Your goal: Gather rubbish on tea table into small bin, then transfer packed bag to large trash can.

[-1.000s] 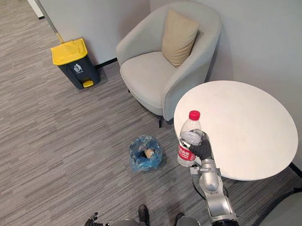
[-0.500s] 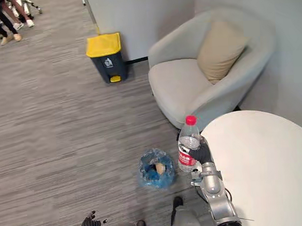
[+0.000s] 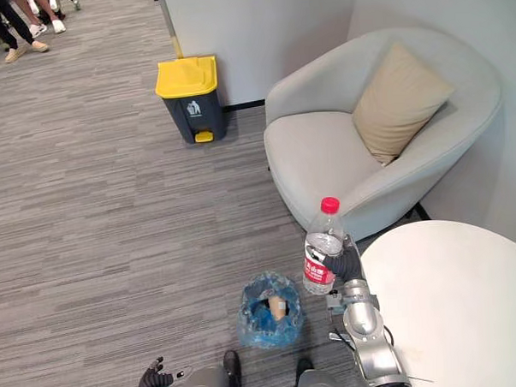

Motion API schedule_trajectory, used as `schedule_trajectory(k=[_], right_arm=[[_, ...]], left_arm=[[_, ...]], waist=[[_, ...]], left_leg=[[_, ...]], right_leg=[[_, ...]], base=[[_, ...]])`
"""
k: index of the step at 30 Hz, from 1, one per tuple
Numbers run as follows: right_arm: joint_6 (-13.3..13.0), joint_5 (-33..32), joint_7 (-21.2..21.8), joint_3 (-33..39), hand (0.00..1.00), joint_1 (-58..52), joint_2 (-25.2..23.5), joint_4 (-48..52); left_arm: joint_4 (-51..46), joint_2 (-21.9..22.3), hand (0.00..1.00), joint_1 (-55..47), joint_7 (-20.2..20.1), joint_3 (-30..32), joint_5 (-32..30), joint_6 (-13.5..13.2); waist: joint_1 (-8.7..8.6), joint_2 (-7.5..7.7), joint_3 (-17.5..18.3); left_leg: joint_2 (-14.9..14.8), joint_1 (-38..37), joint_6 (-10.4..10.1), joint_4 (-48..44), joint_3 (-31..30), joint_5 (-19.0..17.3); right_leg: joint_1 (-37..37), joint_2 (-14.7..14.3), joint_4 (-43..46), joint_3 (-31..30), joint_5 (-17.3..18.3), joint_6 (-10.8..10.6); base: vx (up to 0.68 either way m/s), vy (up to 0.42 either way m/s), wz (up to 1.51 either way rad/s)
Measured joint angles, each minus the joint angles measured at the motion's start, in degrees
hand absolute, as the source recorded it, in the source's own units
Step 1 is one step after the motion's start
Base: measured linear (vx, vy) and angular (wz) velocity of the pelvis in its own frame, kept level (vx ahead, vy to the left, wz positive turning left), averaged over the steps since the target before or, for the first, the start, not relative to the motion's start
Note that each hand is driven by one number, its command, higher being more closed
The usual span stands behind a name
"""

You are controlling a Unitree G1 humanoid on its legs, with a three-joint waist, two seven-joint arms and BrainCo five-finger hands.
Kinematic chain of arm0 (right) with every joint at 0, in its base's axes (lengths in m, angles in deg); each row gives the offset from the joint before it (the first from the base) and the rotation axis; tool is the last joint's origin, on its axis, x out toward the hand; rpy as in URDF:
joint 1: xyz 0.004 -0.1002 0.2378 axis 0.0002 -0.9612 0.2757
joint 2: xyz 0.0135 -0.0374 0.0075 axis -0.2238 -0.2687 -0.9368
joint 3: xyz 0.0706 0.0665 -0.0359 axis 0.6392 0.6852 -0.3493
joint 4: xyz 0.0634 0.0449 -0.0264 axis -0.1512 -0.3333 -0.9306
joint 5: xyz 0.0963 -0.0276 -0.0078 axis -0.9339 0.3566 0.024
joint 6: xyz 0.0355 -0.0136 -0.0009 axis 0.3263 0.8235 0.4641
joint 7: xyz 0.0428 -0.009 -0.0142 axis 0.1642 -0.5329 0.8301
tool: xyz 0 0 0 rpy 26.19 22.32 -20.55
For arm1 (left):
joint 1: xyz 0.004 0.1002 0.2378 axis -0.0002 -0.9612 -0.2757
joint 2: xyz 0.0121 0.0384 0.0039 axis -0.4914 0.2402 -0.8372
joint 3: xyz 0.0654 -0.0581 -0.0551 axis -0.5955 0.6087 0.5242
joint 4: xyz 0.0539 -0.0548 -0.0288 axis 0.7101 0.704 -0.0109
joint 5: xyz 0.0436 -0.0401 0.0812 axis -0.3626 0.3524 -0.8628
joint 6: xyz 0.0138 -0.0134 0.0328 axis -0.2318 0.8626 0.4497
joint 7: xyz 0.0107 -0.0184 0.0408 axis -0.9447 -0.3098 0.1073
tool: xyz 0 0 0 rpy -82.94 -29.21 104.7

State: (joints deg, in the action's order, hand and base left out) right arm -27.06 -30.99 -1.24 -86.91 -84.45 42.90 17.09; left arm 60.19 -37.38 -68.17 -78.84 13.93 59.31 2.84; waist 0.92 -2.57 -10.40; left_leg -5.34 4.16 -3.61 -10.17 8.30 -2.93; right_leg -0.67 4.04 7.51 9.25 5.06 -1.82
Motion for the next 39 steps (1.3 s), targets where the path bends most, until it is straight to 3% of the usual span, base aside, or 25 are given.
schedule_trajectory(k=[9,13,18,24,29,34,39], right_arm=[[0.0,3.2,0.6,-4.1,1.0,2.2,0.2,-1.3],[0.0,4.6,0.4,-7.9,1.0,11.8,4.4,-4.7],[0.6,7.9,-2.1,-12.0,1.0,22.1,7.8,-6.2],[2.5,12.6,-4.6,-14.2,1.0,30.7,11.1,-6.2],[4.6,13.1,-7.9,-14.2,1.0,37.9,12.6,-6.1],[5.2,13.1,-9.9,-14.1,1.0,48.0,16.3,-6.6],[5.4,12.0,-11.1,-14.2,1.0,53.9,16.6,-12.6]], left_arm=[[-0.1,-0.9,0.0,0.1,0.1,0.0,0.1,0.4],[-1.7,-1.0,0.0,4.8,0.3,-0.1,2.3,0.3],[-5.7,-1.1,0.0,10.5,1.7,0.0,8.3,-0.9],[-10.8,-0.4,0.0,16.0,4.3,1.3,13.4,-2.2],[-15.9,0.4,0.0,20.3,5.5,3.7,17.7,-3.0],[-19.6,0.6,0.0,26.3,5.8,5.6,19.3,-4.5],[-20.8,0.2,0.0,29.0,6.1,5.5,19.8,-4.8]], waist=[[0.07,0.09,-0.4],[0.21,-0.33,-5.7],[1.48,-0.68,-12.5],[3.16,-0.4,-16.2],[3.27,0.95,-18.2],[4.65,1.49,-20.2],[4.68,1.61,-20.5]], left_leg=[[0.5,1.4,1.0,1.7,1.8,0.7],[-0.2,11.1,1.3,-4.4,1.3,0.6],[0.0,23.0,2.6,-12.9,-0.5,-0.4],[-0.9,39.6,3.4,-22.2,-2.0,-1.3],[-2.8,50.9,3.6,-26.8,-0.4,-1.2],[-2.8,62.8,4.7,-30.5,-0.4,0.0],[-2.8,67.7,5.4,-33.2,-0.6,0.4]], right_leg=[[4.1,0.2,1.1,-2.3,-0.5,-0.6],[13.8,0.1,7.7,-2.8,-0.5,-0.3],[26.1,1.8,19.4,-1.9,2.8,-0.2],[41.7,3.3,29.2,-1.0,4.6,-0.3],[52.5,4.3,34.2,-0.1,4.7,0.0],[64.7,5.2,39.2,-0.2,4.8,0.2],[69.6,6.1,42.8,0.0,5.3,0.7]], base=[[-0.04,0.021,-0.13],[-0.14,0.004,-0.02],[-0.24,0.018,0.18],[-0.2,-0.01,0.16],[-0.08,-0.011,0.13],[-0.04,-0.003,0.05],[0.0,-0.001,0.06]])
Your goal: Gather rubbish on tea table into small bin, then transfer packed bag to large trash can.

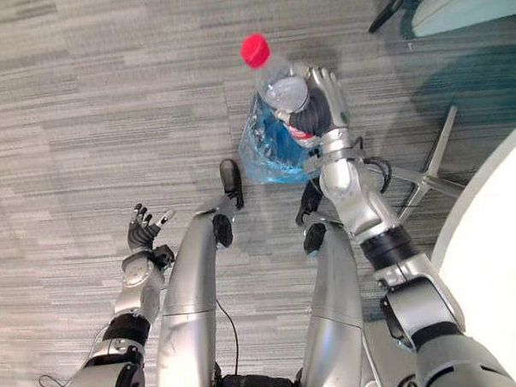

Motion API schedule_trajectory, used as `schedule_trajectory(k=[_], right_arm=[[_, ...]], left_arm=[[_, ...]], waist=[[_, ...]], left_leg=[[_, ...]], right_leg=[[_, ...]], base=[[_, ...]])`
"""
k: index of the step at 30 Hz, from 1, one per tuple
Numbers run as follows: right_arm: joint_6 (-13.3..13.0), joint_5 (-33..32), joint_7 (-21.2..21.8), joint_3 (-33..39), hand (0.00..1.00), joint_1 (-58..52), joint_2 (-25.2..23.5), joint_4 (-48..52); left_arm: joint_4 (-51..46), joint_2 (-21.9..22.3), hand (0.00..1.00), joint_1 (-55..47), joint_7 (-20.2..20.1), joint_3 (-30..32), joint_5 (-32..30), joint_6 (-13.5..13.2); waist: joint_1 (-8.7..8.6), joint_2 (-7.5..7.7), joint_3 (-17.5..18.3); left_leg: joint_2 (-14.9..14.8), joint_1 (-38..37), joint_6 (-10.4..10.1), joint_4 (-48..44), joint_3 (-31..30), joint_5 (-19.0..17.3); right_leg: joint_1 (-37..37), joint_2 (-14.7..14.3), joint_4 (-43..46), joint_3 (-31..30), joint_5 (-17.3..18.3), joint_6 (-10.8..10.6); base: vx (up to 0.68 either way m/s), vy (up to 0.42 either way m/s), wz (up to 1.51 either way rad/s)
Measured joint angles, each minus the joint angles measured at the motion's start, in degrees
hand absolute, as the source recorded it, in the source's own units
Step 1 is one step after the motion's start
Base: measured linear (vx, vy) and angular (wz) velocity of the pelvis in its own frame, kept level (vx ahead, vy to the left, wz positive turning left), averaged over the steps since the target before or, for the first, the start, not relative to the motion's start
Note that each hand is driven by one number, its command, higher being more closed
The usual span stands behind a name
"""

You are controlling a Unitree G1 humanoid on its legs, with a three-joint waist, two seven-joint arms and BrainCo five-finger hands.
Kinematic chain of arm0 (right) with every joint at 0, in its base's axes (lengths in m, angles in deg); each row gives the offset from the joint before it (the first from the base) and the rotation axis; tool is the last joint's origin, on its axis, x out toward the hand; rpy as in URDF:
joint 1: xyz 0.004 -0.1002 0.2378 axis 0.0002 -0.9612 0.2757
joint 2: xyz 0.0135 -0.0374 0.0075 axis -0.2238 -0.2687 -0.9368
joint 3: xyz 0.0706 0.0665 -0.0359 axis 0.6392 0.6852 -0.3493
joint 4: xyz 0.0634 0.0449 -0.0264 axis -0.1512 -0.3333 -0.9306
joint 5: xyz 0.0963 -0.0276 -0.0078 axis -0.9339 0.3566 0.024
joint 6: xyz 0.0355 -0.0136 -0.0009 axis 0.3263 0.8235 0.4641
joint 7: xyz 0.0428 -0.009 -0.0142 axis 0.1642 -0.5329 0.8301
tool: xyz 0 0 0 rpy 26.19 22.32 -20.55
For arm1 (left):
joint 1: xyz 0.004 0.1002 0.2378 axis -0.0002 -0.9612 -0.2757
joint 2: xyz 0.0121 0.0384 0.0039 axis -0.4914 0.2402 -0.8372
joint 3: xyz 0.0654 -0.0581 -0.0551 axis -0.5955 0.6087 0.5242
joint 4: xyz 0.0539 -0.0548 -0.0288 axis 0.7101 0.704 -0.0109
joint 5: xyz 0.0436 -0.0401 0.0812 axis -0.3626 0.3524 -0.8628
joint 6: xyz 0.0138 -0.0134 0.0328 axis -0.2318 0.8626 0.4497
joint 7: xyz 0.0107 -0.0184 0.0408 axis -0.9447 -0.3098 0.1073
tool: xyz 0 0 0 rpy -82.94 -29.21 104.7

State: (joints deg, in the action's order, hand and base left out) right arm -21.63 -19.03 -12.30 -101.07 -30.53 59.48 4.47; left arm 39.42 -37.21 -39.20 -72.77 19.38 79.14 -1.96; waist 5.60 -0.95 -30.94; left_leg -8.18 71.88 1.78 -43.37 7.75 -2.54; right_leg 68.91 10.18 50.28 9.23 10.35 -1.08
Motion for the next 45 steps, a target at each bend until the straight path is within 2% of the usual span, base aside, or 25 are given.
schedule_trajectory(k=[6,17,18,31,37,42,45], right_arm=[[0.7,-1.7,-1.7,0.0,1.0,3.2,0.3,-6.7],[1.0,-4.1,-1.9,0.4,1.0,6.1,0.3,-12.6],[1.0,-4.2,-1.9,0.4,0.0,6.6,0.2,-12.8],[1.2,-4.5,-2.1,1.6,0.0,7.6,-0.7,-13.6],[1.1,-4.4,-2.3,2.6,0.0,4.1,-2.8,-8.1],[0.7,-4.4,-2.2,2.8,0.0,-2.4,-6.7,-2.0],[-0.8,-5.5,-1.9,2.9,0.0,-6.3,-8.5,2.0]], left_arm=[[-3.0,-1.4,0.0,0.2,0.4,-0.7,0.0,-0.4],[-5.8,-2.2,0.0,0.2,0.4,-1.7,0.0,-0.6],[-6.4,-2.2,0.0,0.2,0.4,-2.0,0.0,-0.6],[-7.2,-1.7,0.0,0.2,0.4,-2.8,0.0,-0.6],[-7.0,-1.4,0.0,0.2,0.3,-2.9,-0.2,-0.2],[-6.7,-1.0,0.0,0.0,0.3,-2.5,-1.9,-0.2],[-6.6,-1.0,0.0,0.0,0.3,-2.3,-2.3,0.2]], waist=[[-0.03,0.0,0.0],[-0.17,0.05,0.1],[-0.17,0.05,0.1],[-0.36,0.04,0.2],[-0.48,0.05,0.2],[-0.51,1.57,1.6],[-0.55,1.88,1.8]], left_leg=[[-0.2,4.2,-0.3,-0.8,0.4,-0.2],[-0.9,5.2,-0.6,-0.7,1.1,0.3],[-0.9,5.5,-0.5,-0.7,1.1,0.4],[-1.1,5.2,-0.7,-1.0,0.7,0.8],[-1.3,4.4,-0.7,-0.9,0.6,0.8],[-1.8,3.5,-0.8,-0.6,0.4,0.8],[-1.8,3.2,-0.8,-0.5,0.5,0.8]], right_leg=[[4.7,0.7,2.0,0.1,0.7,0.0],[6.2,0.8,2.8,0.2,0.9,0.4],[6.5,0.8,2.9,0.2,0.8,0.7],[6.4,0.8,3.8,0.5,1.3,1.4],[5.3,0.6,3.4,0.8,1.3,1.5],[4.3,-0.1,2.7,1.0,1.3,1.6],[4.2,-0.1,2.7,1.0,1.2,1.8]], base=[[-0.04,0.002,0.06],[-0.03,0.001,0.01],[-0.04,-0.007,0.05],[-0.05,-0.008,0.01],[-0.05,-0.01,-0.01],[-0.04,-0.017,-0.05],[-0.06,-0.023,-0.01]])
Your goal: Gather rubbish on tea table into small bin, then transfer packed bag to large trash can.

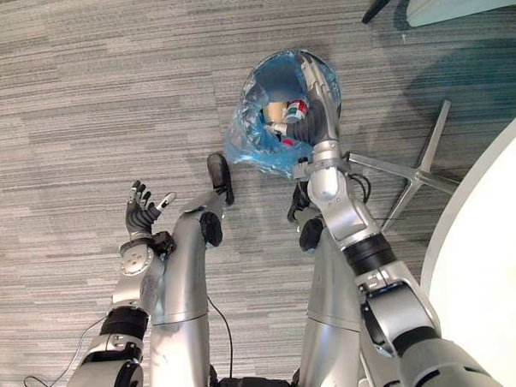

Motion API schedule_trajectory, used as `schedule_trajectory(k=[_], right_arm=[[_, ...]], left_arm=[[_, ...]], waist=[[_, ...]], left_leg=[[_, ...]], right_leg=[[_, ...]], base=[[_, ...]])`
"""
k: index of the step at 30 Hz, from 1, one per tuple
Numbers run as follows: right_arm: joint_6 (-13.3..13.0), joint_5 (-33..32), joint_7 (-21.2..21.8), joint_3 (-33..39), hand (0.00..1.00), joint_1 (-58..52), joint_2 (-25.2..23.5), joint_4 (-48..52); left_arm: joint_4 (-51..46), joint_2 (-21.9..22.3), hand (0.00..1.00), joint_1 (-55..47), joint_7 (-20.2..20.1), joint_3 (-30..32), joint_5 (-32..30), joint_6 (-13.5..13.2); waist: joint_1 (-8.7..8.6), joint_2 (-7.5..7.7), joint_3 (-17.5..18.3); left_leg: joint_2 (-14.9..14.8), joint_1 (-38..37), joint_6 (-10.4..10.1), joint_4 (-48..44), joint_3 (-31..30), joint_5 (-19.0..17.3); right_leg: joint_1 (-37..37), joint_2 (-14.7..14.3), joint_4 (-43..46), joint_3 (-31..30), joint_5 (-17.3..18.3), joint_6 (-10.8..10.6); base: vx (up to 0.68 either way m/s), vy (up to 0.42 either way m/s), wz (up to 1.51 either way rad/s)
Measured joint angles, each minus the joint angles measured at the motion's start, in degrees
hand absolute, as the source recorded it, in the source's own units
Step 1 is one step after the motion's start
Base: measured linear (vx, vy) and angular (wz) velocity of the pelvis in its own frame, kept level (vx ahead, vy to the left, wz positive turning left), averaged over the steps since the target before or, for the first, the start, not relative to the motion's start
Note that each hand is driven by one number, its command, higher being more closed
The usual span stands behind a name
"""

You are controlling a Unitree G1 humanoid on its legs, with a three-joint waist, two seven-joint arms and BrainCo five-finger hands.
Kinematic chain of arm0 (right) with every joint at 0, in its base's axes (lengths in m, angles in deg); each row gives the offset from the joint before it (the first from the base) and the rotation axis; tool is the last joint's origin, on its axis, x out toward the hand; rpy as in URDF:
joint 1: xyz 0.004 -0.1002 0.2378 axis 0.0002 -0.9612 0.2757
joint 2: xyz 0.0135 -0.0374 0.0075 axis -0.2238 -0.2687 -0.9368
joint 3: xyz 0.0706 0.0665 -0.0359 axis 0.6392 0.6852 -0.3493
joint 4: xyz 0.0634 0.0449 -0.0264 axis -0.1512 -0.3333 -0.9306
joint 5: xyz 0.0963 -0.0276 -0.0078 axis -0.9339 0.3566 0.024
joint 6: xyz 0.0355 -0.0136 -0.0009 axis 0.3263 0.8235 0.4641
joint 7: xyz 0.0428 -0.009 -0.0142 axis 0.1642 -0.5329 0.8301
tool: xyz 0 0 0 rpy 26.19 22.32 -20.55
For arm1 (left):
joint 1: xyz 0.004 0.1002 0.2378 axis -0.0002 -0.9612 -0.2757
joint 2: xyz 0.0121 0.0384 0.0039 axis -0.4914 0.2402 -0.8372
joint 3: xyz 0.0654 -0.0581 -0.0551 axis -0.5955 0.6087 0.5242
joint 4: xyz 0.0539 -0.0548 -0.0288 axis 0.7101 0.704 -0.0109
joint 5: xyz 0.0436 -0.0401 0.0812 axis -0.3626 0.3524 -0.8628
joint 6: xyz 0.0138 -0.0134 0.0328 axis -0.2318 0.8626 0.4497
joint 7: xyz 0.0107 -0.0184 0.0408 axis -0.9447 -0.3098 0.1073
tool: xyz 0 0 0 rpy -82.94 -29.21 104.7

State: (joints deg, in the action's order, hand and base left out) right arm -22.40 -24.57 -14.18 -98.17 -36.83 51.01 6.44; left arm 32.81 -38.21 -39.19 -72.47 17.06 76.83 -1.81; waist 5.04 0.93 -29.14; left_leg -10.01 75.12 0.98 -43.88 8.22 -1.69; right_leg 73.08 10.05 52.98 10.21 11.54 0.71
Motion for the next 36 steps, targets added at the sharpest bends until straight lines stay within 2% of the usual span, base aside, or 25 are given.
schedule_trajectory(k=[5,13,18,22,29,36], right_arm=[[-0.5,0.6,1.0,-0.2,0.0,-2.6,-1.0,0.9],[-0.6,10.4,2.4,-3.2,0.0,-3.6,1.0,0.8],[-0.4,17.7,3.6,-8.7,0.0,-0.7,3.1,-6.7],[-0.2,19.9,4.8,-12.1,0.0,0.8,3.8,-11.9],[0.3,21.9,6.2,-14.4,0.0,4.6,3.9,-20.9],[2.1,22.4,6.2,-14.3,0.0,8.7,3.7,-28.7]], left_arm=[[0.3,0.3,0.0,-0.1,0.0,0.1,-0.2,0.6],[0.7,0.3,0.0,-0.1,0.0,0.1,-2.4,0.6],[1.3,0.1,0.0,-0.1,0.0,-0.1,-2.9,0.5],[1.7,-0.1,0.0,0.0,0.0,-0.4,-3.5,-0.1],[2.2,-0.4,0.0,0.5,0.0,-0.5,-3.7,-0.7],[3.5,-1.1,0.0,2.5,0.1,-0.9,-3.4,-0.8]], waist=[[0.1,0.0,0.0],[0.07,0.01,0.0],[0.23,0.01,0.0],[0.22,0.01,0.0],[0.38,0.01,0.0],[0.46,0.0,0.0]], left_leg=[[0.0,-1.5,0.1,0.6,0.2,-0.1],[-0.1,-1.9,-0.4,2.0,0.6,0.3],[0.0,-1.7,-0.4,2.5,0.6,0.3],[0.0,-1.6,-0.4,2.8,0.5,0.3],[0.1,-0.6,-0.5,3.2,0.4,0.3],[0.4,1.1,-0.7,3.5,0.1,0.9]], right_leg=[[-1.4,0.0,-0.7,0.0,0.0,0.2],[-1.9,-0.2,-2.6,0.2,-0.7,-0.1],[-1.9,-0.2,-3.2,0.5,-0.7,-0.1],[-1.8,-0.2,-3.3,0.6,-0.6,-0.2],[-0.8,0.0,-3.3,0.8,-0.6,-0.1],[1.1,0.2,-2.7,1.0,-0.4,0.2]], base=[[-0.05,-0.012,-0.01],[-0.02,-0.007,-0.02],[0.0,0.0,0.0],[0.0,0.0,0.0],[-0.02,-0.009,0.01],[-0.03,-0.015,0.05]])
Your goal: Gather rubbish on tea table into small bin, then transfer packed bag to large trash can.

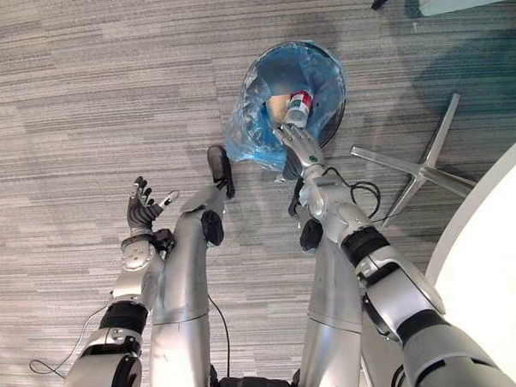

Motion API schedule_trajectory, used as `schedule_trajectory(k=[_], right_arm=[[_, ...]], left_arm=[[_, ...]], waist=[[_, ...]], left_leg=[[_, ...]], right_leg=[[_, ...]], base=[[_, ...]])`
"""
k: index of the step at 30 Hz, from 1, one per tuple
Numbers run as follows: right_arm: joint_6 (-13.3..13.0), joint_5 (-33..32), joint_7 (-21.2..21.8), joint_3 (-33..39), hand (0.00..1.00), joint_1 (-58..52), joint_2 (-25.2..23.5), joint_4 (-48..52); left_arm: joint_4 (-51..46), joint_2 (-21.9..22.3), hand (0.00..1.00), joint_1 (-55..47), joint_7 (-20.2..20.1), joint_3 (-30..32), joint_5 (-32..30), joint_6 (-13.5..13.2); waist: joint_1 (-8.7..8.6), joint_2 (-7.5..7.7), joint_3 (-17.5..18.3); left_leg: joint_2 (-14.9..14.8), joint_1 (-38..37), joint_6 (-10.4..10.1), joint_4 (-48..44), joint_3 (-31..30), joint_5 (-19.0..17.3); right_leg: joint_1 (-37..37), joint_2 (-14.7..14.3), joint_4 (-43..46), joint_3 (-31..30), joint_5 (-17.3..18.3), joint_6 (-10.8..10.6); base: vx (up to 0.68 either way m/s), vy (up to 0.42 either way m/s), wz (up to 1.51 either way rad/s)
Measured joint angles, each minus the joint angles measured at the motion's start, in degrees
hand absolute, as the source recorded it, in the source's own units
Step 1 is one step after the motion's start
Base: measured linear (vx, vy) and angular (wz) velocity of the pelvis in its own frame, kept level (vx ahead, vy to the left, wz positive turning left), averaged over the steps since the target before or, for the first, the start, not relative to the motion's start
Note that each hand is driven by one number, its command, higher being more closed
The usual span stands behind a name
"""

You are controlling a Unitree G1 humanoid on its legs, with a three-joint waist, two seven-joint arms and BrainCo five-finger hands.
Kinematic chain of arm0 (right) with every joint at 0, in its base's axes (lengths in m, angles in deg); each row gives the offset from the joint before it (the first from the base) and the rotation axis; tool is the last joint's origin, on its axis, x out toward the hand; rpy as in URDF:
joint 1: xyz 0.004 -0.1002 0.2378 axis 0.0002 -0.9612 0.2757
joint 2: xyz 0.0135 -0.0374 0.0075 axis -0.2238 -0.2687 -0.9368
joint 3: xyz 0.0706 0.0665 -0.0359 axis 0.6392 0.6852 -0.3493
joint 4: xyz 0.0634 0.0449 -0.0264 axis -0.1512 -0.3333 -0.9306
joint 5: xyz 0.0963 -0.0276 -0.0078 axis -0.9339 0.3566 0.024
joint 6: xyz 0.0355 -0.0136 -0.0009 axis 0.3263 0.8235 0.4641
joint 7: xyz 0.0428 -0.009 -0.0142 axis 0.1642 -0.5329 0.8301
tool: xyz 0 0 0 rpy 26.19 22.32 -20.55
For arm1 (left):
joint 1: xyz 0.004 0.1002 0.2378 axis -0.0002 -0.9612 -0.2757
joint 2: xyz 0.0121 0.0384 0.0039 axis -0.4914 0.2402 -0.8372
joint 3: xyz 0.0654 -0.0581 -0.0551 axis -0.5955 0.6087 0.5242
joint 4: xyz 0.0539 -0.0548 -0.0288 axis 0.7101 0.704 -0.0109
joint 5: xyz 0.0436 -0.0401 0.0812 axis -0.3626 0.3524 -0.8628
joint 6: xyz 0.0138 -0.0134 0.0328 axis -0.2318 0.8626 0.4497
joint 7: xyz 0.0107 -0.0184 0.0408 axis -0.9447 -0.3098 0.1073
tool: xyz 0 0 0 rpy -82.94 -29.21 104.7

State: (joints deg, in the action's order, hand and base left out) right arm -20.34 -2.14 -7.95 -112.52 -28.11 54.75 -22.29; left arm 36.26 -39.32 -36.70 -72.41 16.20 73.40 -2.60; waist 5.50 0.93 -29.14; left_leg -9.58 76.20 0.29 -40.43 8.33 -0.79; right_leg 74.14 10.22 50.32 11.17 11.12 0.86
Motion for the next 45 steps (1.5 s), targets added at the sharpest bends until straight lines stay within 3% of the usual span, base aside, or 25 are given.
schedule_trajectory(k=[1,2,12,22,35,45], right_arm=[[0.5,0.0,0.0,0.0,0.0,0.6,-0.1,-1.5],[0.8,0.0,0.0,0.1,1.0,1.0,-0.2,-2.6],[2.1,-0.6,-0.1,1.5,1.0,5.7,-1.1,-9.0],[2.1,-3.1,-0.9,2.9,1.0,5.4,-1.1,-8.4],[2.5,-6.6,-4.2,8.3,1.0,-6.5,-3.3,18.9],[1.7,-7.4,-6.4,10.3,1.0,-24.6,-8.1,39.7]], left_arm=[[0.0,0.0,0.0,0.0,0.0,0.0,0.1,-0.1],[0.1,0.0,0.0,0.1,0.0,0.0,0.2,-0.1],[0.4,0.0,0.0,1.9,0.0,0.0,1.3,-0.9],[0.1,0.0,0.0,1.9,0.0,0.0,1.3,-0.8],[-1.8,1.2,0.0,0.8,0.2,0.8,1.1,0.7],[-2.4,3.4,0.0,-5.3,0.2,-1.3,-1.1,2.8]], waist=[[0.02,0.0,0.0],[-0.01,0.0,0.0],[0.16,-0.05,0.0],[0.33,-0.16,0.1],[0.03,-0.16,0.1],[-0.39,-0.12,0.1]], left_leg=[[0.0,0.1,0.0,0.0,0.0,0.0],[0.1,0.1,0.0,0.0,-0.2,0.0],[0.6,2.4,-0.2,-0.7,-1.0,0.6],[0.5,2.4,-0.5,-1.4,-1.8,0.4],[-0.5,0.7,0.3,-4.2,-2.0,-0.4],[-0.8,-12.6,0.1,-1.1,-1.5,-0.7]], right_leg=[[0.1,0.1,0.2,0.0,0.1,0.2],[0.2,0.1,0.4,0.1,0.3,0.3],[2.6,1.0,2.9,0.9,1.4,1.1],[2.4,0.9,3.6,1.3,2.1,1.0],[-0.2,0.1,4.5,1.2,2.2,0.9],[-13.6,-0.7,0.5,1.4,2.1,0.7]], base=[[-0.03,-0.019,0.06],[-0.04,-0.026,0.1],[-0.03,-0.019,0.07],[-0.05,-0.016,0.01],[-0.04,-0.009,-0.04],[-0.05,-0.019,-0.03]])
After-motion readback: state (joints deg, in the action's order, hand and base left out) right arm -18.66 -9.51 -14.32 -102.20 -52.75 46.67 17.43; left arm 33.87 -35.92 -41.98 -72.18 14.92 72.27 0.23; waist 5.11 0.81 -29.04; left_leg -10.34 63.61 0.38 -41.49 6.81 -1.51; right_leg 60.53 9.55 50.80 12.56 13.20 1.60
